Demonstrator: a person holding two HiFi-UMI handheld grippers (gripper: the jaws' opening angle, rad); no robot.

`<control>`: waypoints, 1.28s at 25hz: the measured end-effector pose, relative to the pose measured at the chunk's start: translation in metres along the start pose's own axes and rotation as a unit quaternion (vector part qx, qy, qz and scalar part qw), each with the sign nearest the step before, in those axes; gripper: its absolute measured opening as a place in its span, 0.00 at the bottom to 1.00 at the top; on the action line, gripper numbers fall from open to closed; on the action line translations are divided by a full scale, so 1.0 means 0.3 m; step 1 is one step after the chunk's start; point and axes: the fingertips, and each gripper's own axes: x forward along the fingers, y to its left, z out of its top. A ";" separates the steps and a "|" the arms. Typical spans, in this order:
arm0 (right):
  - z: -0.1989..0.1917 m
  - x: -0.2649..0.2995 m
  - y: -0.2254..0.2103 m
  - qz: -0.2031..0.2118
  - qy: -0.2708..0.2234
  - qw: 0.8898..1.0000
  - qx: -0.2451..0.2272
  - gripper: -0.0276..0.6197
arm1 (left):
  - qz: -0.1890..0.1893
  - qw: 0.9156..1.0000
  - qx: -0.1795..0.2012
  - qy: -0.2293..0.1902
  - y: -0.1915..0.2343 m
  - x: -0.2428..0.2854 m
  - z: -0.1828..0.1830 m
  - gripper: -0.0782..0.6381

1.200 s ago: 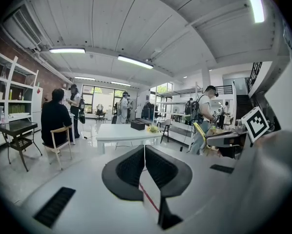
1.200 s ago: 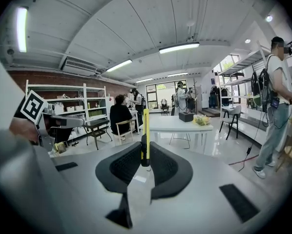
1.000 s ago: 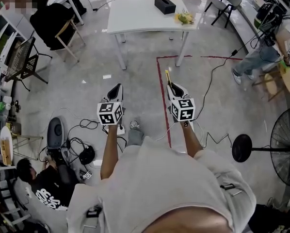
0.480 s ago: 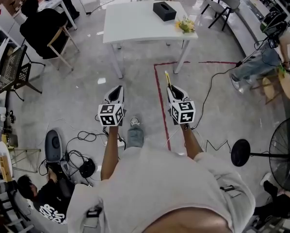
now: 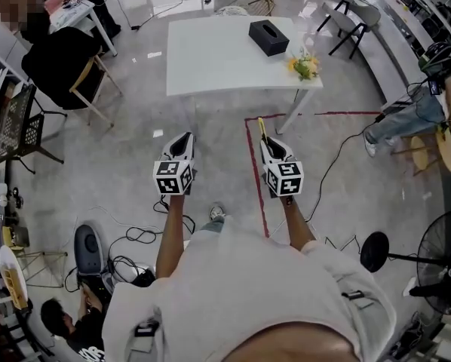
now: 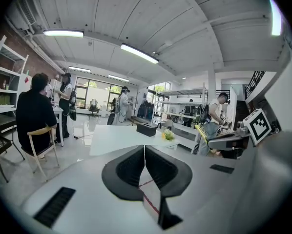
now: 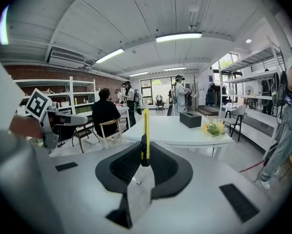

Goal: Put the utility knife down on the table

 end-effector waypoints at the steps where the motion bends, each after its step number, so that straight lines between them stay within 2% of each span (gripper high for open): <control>1: 0.015 0.037 -0.002 -0.001 0.001 1.000 -0.001 0.15 | -0.001 1.000 0.000 0.000 0.029 0.031 0.015 0.14; 10: 0.111 0.291 -0.059 -0.025 -0.001 1.000 0.004 0.15 | -0.030 1.000 0.005 0.003 0.186 0.279 0.097 0.14; 19: 0.102 0.395 -0.092 -0.032 0.020 0.999 0.003 0.15 | -0.048 0.999 0.000 0.018 0.232 0.405 0.094 0.14; 26: 0.106 0.528 -0.122 -0.017 0.028 0.999 0.003 0.15 | -0.038 0.999 0.001 0.023 0.297 0.500 0.101 0.14; 32: 0.178 0.715 -0.150 0.007 0.028 1.000 -0.001 0.15 | -0.020 0.999 -0.001 0.028 0.400 0.625 0.152 0.14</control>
